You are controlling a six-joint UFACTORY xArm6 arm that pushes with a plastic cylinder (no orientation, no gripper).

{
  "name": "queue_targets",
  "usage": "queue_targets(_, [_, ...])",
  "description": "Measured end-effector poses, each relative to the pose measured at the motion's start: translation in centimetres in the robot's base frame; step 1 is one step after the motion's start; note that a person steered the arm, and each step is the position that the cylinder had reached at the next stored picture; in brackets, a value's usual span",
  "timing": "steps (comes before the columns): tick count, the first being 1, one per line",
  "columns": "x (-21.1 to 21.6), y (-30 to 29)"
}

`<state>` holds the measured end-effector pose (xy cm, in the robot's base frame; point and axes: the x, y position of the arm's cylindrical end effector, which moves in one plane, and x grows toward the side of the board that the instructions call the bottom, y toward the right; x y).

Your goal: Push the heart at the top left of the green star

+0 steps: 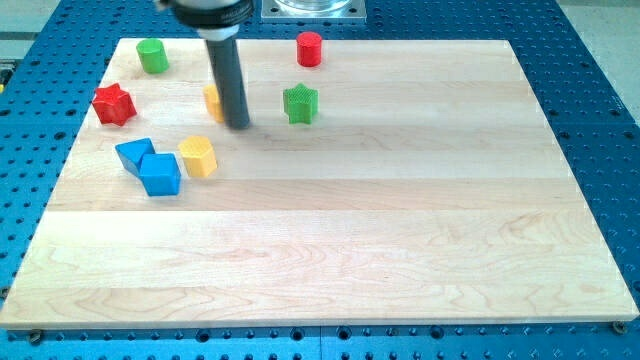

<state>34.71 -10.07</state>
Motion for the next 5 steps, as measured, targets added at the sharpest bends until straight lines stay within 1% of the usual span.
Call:
queue_targets(1, [3.8,-0.3])
queue_targets(3, [4.2,-8.2])
queue_targets(4, [2.9,-7.5])
queue_targets(5, [-1.0,-4.5])
